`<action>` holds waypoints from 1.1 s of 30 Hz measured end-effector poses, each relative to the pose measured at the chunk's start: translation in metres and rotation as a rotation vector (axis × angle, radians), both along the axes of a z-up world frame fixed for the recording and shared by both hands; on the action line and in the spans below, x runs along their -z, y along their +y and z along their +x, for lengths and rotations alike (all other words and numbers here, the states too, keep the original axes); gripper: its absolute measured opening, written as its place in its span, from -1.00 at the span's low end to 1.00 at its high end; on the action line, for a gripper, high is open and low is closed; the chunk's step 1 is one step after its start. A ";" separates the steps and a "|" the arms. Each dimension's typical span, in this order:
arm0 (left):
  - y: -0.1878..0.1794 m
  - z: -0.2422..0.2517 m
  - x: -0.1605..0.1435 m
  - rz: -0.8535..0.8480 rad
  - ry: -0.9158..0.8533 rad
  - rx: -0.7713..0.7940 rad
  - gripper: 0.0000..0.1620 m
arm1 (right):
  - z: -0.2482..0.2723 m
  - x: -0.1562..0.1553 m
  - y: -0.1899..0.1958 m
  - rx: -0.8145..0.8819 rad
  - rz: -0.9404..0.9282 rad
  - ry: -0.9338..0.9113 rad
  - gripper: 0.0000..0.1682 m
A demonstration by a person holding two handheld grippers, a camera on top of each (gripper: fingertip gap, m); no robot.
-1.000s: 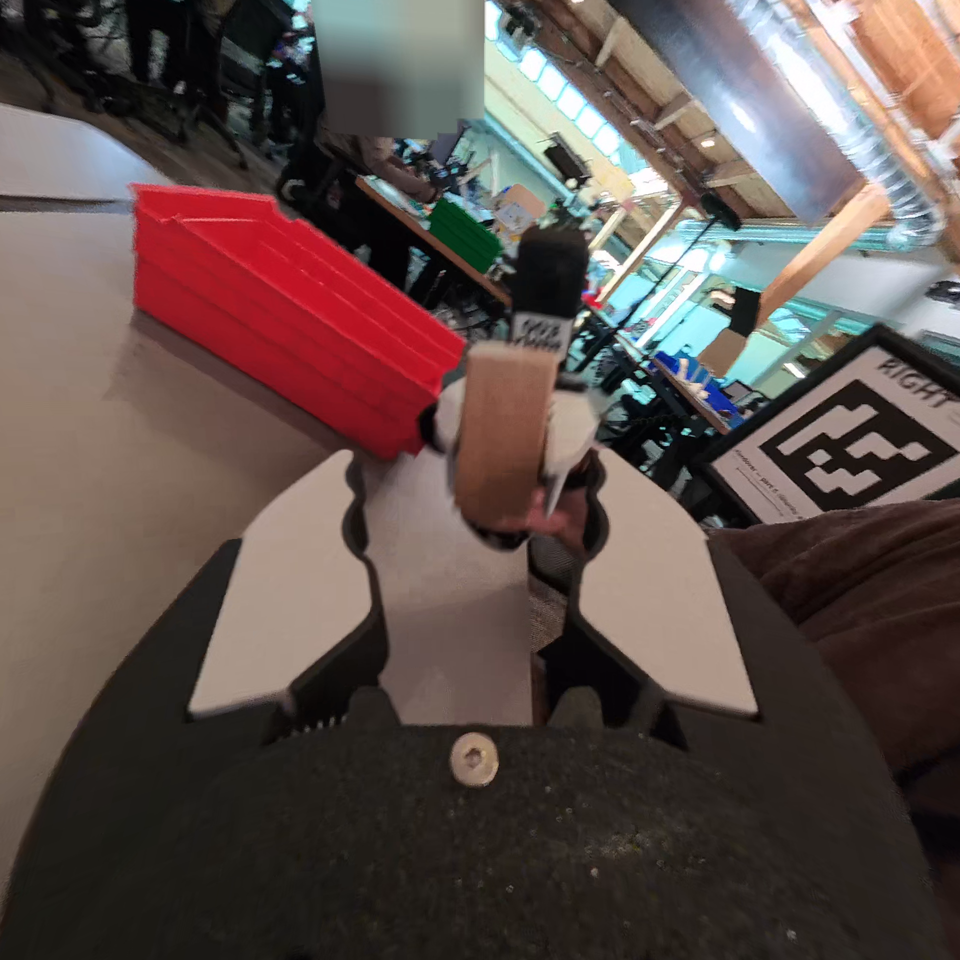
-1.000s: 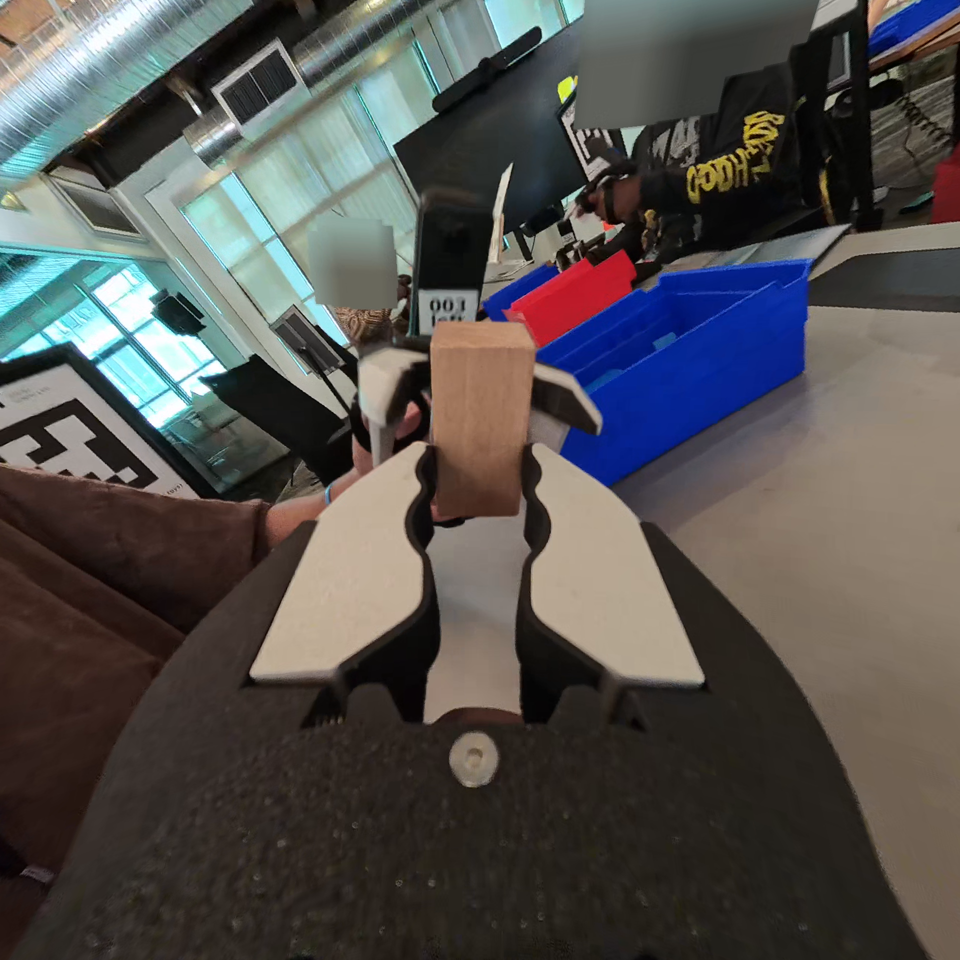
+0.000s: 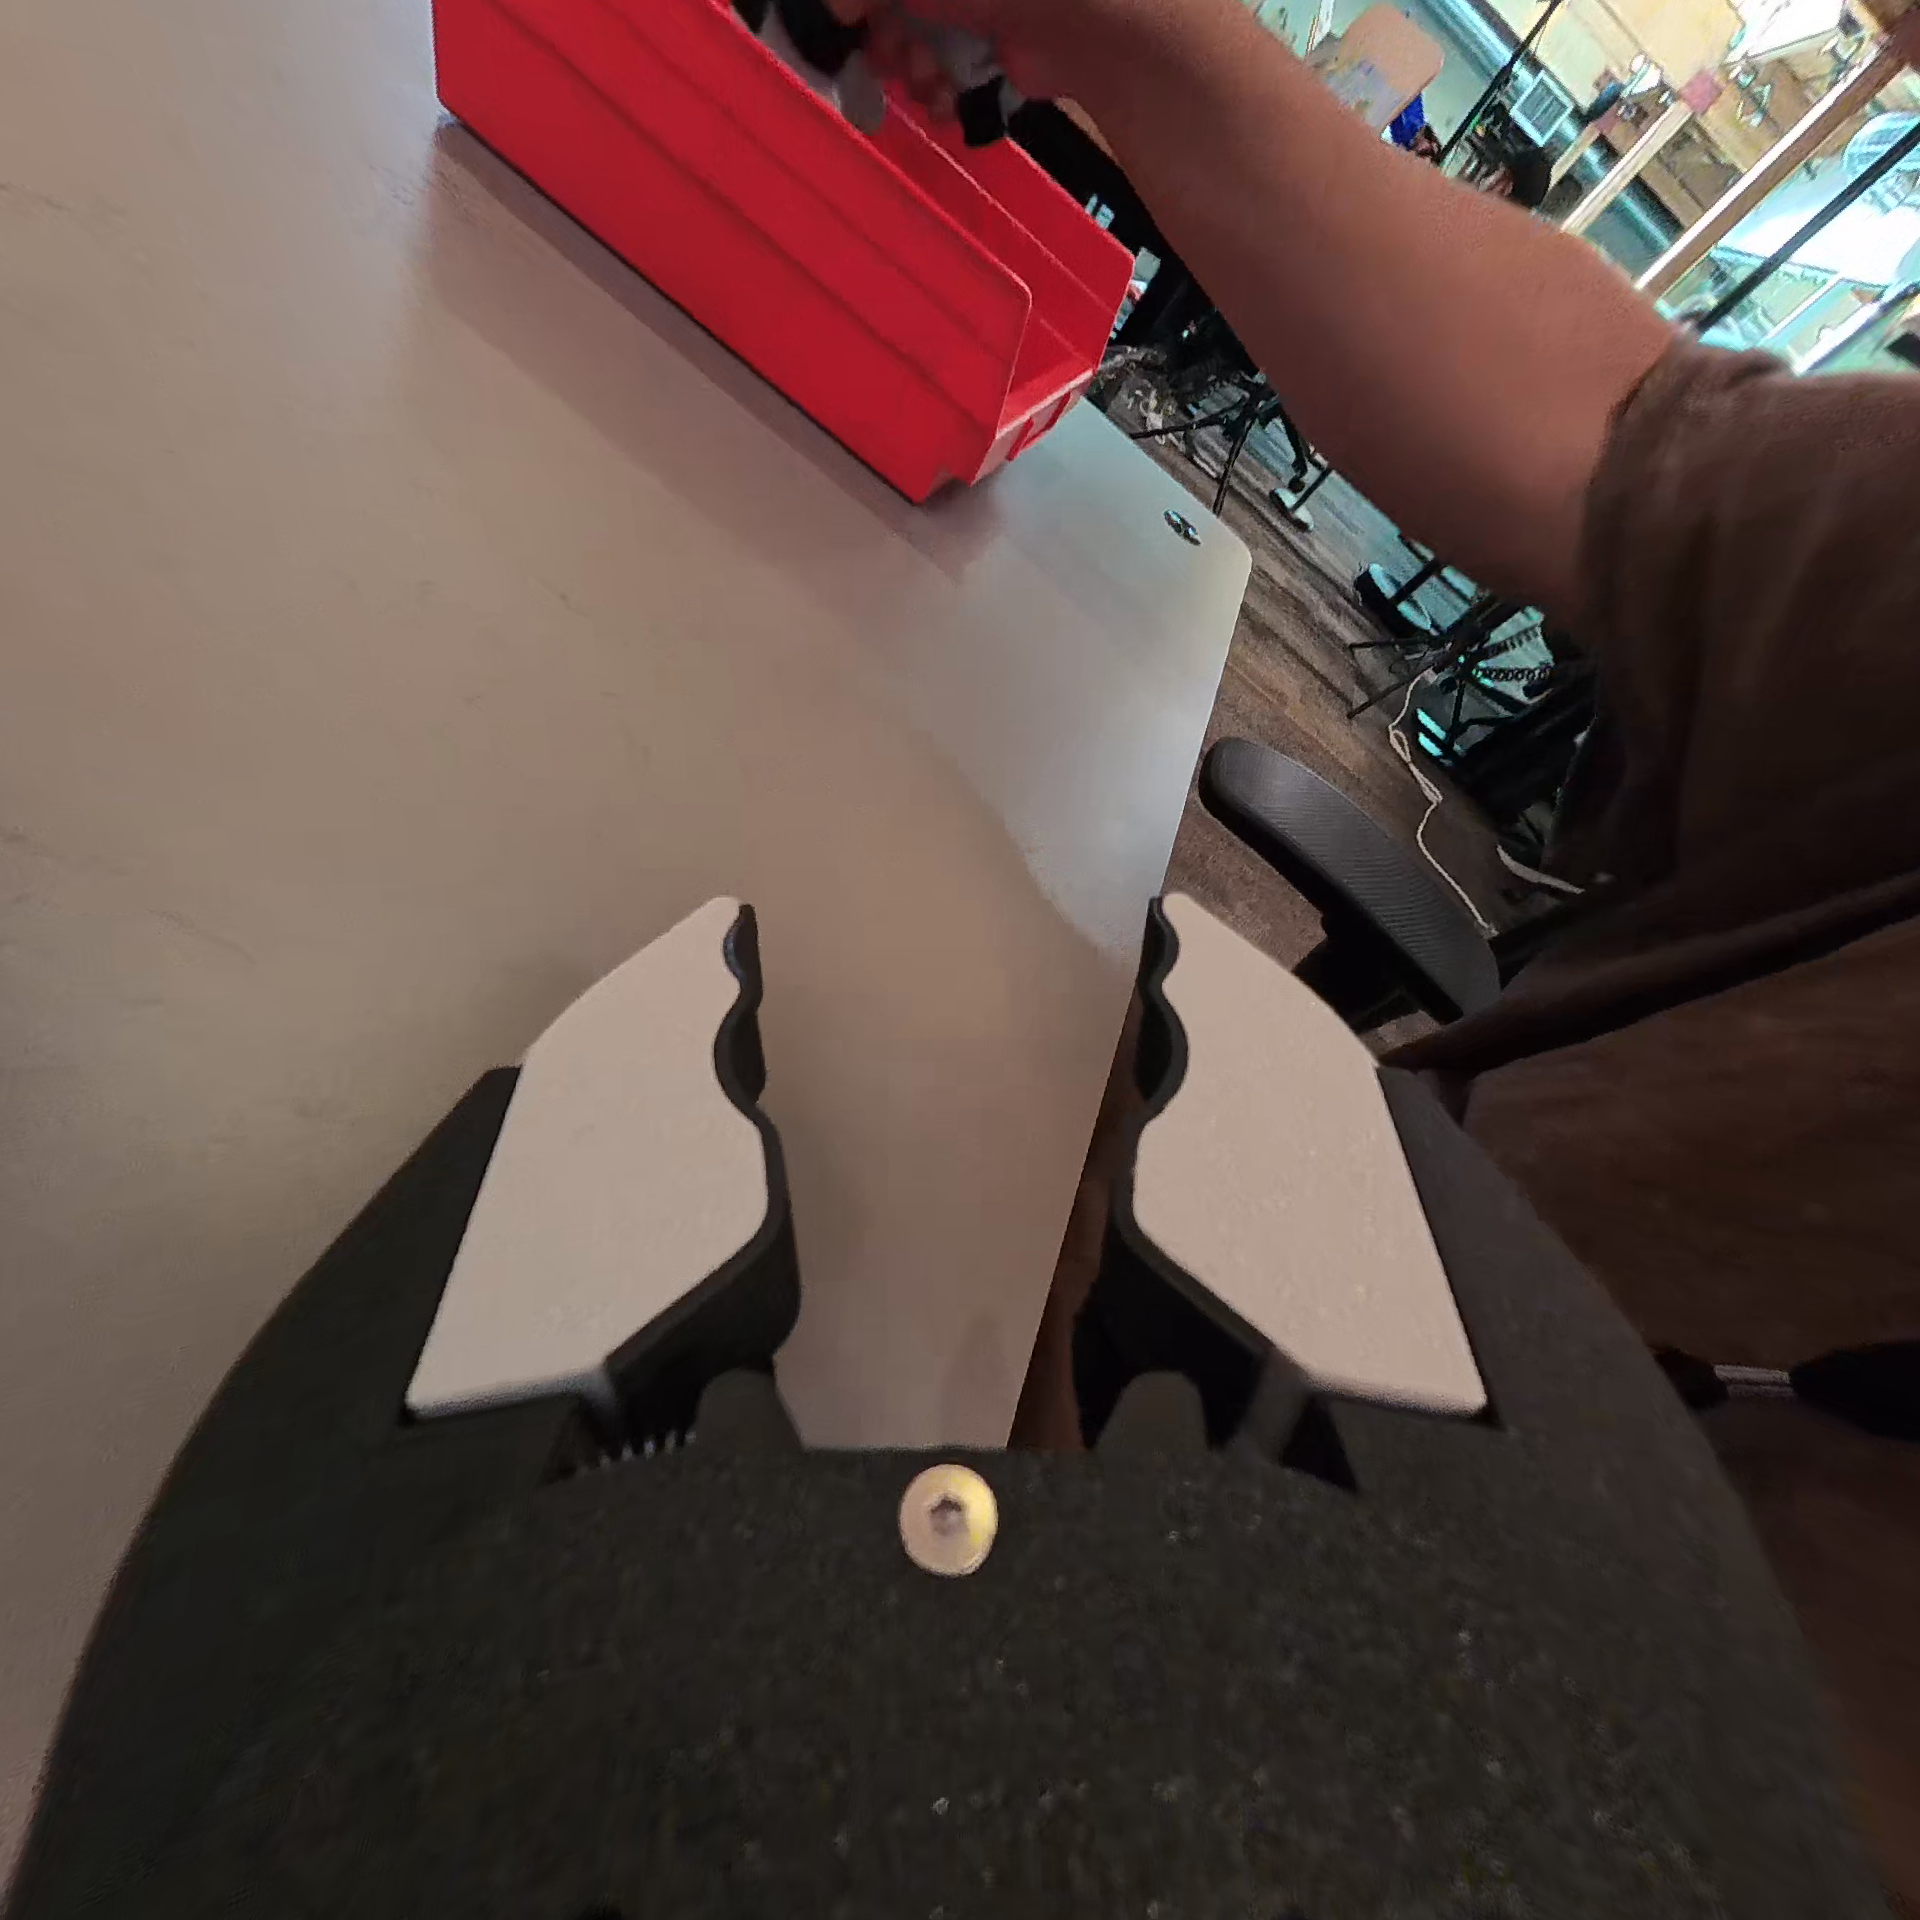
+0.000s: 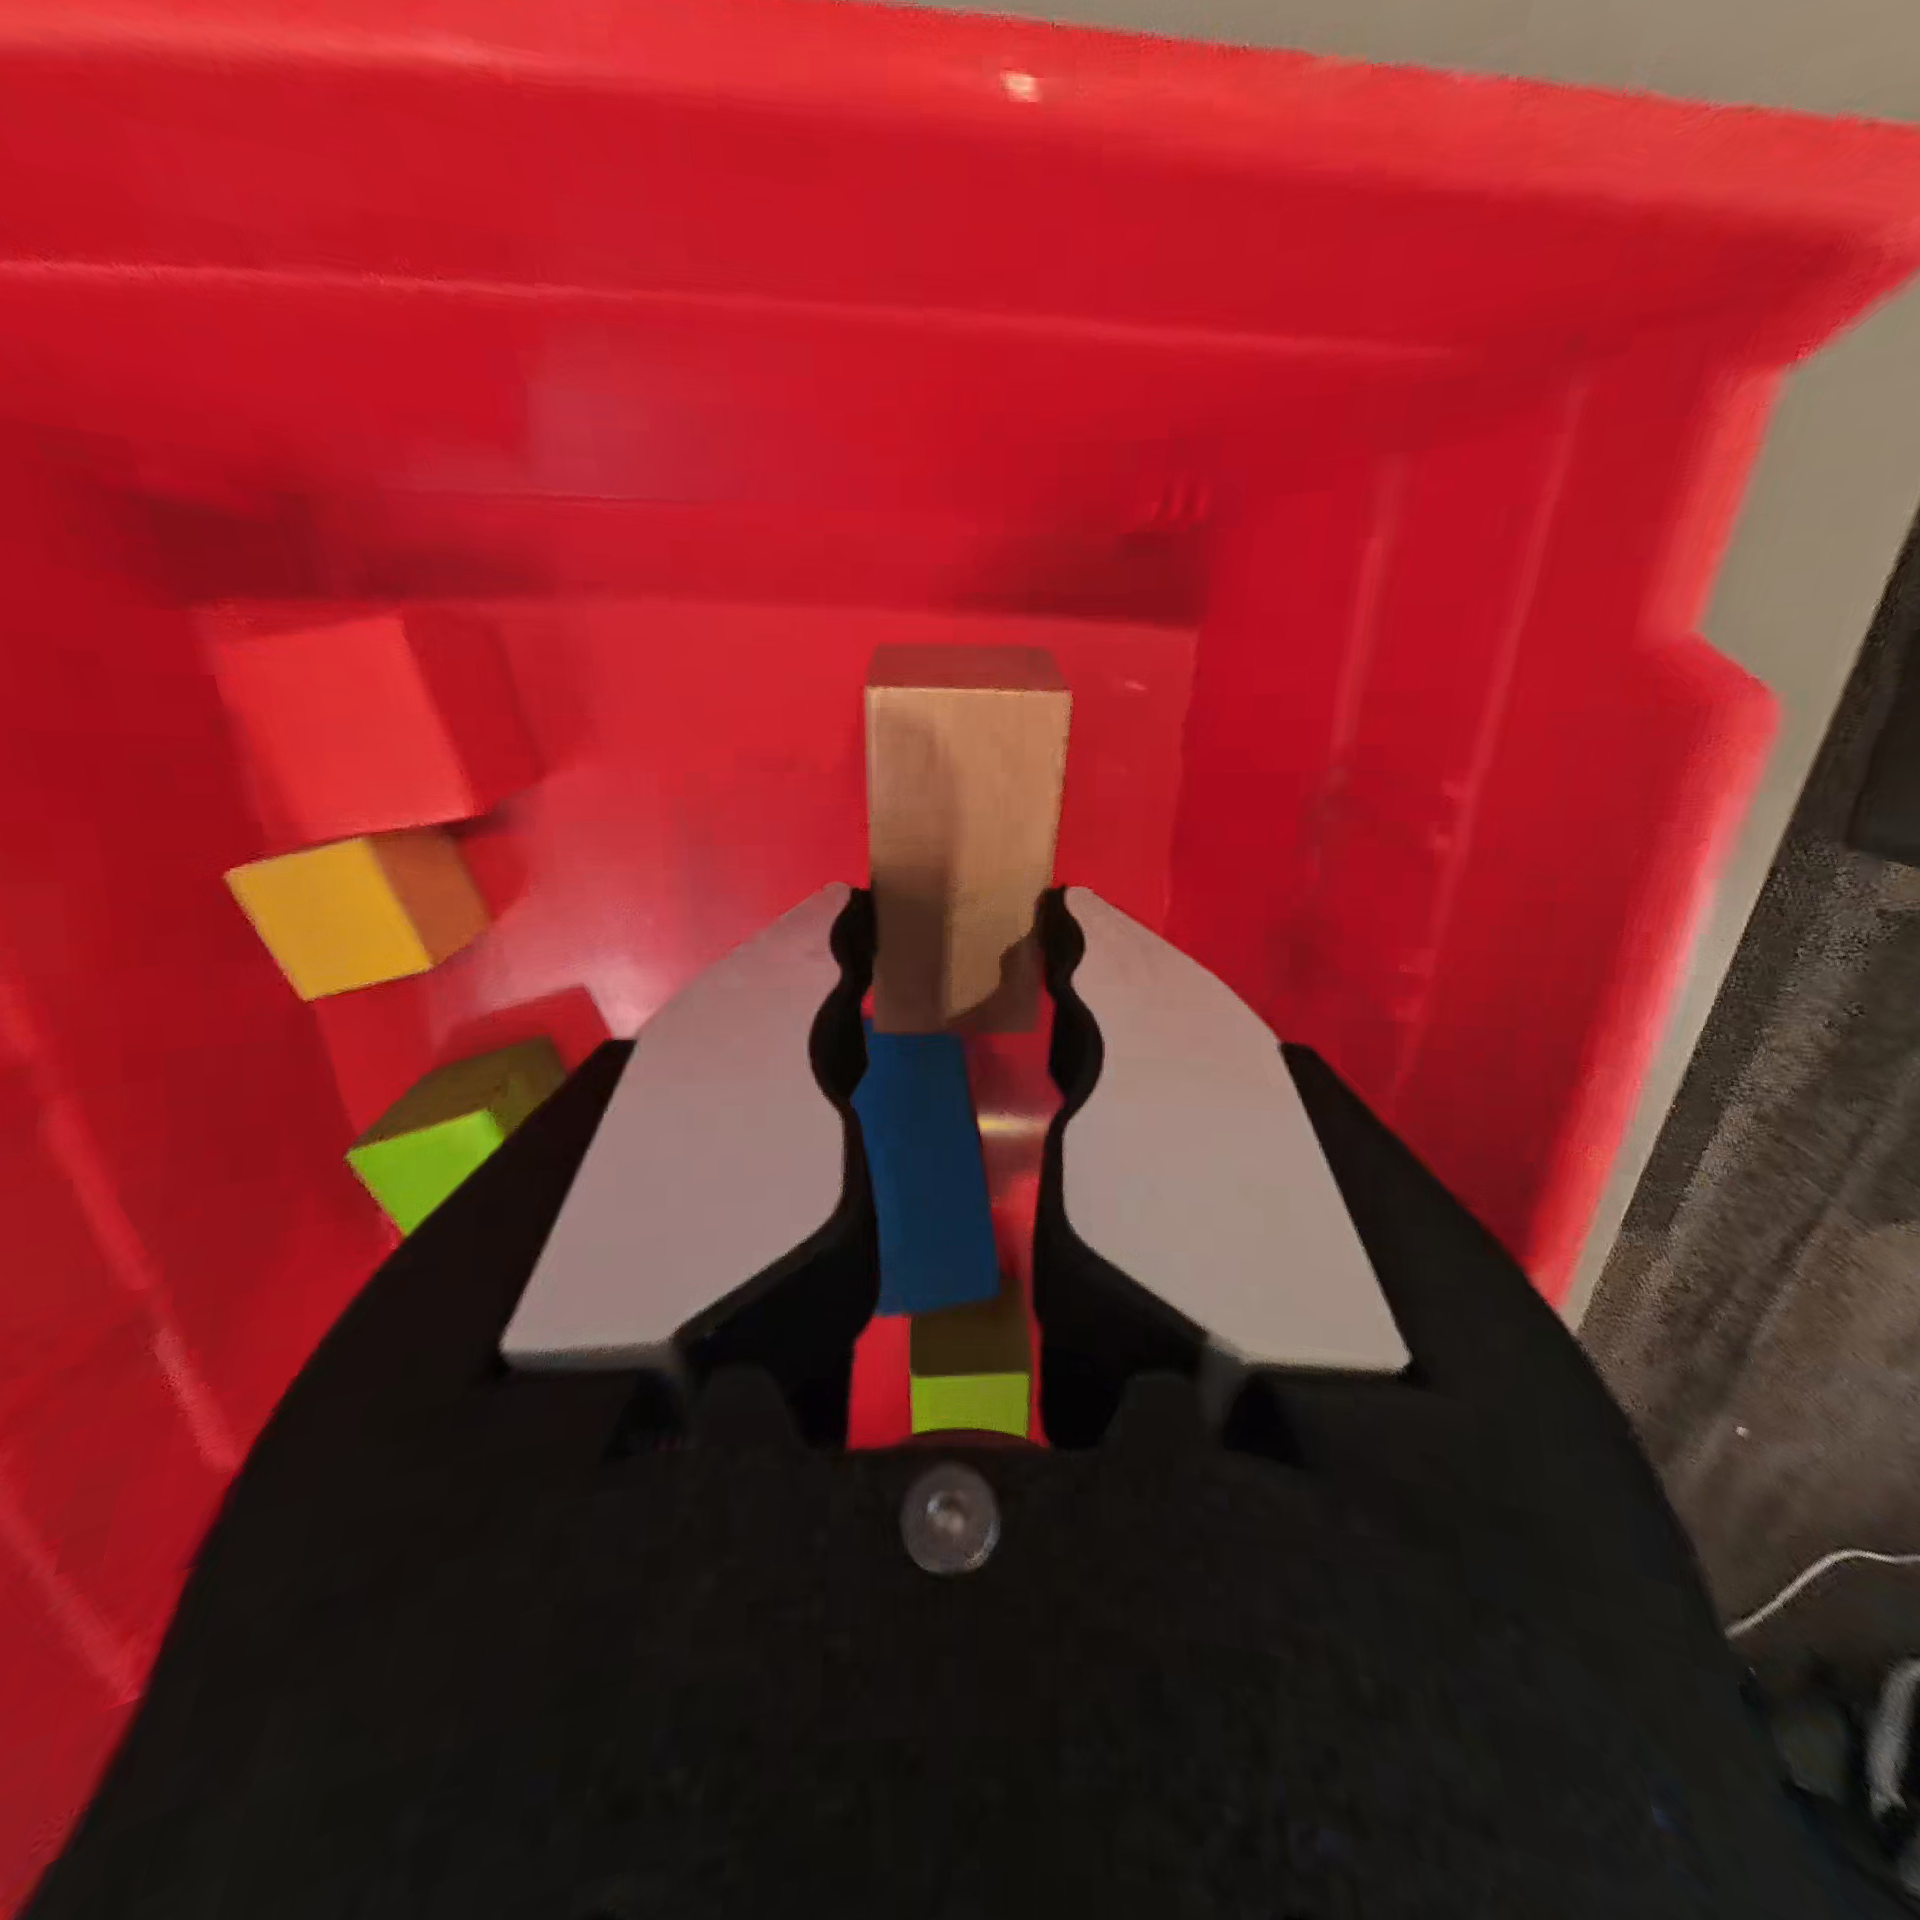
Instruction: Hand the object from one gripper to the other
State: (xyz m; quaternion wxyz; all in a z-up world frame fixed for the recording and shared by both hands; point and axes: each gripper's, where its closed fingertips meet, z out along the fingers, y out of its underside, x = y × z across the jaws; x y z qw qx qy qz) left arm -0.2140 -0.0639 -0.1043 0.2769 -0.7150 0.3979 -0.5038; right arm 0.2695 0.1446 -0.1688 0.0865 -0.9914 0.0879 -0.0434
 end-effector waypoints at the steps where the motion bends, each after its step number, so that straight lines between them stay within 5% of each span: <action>1: 0.000 -0.001 0.002 0.010 0.011 -0.001 -0.14 | -0.001 0.005 0.002 -0.007 -0.009 -0.002 -0.62; 18: -0.001 -0.005 0.007 0.054 0.066 0.001 -0.14 | -0.037 0.013 0.016 0.018 -0.066 0.062 -0.62; 20: -0.001 -0.005 0.009 0.047 0.071 0.002 -0.13 | -0.039 0.003 0.016 0.003 -0.037 0.074 -0.46; 25: 0.010 -0.014 0.012 0.066 0.086 -0.047 -0.13 | -0.067 -0.099 0.008 -0.147 0.356 -0.021 -0.42; 28: 0.023 -0.022 0.007 0.140 0.078 -0.112 -0.13 | -0.134 -0.158 -0.025 -0.349 0.696 0.001 -0.42; 31: 0.035 -0.028 -0.003 0.235 0.064 -0.169 -0.12 | -0.238 -0.169 -0.084 -0.656 0.971 0.172 -0.42; 33: 0.043 -0.033 -0.007 0.302 0.067 -0.206 -0.12 | -0.297 -0.145 -0.125 -0.815 1.027 0.282 -0.41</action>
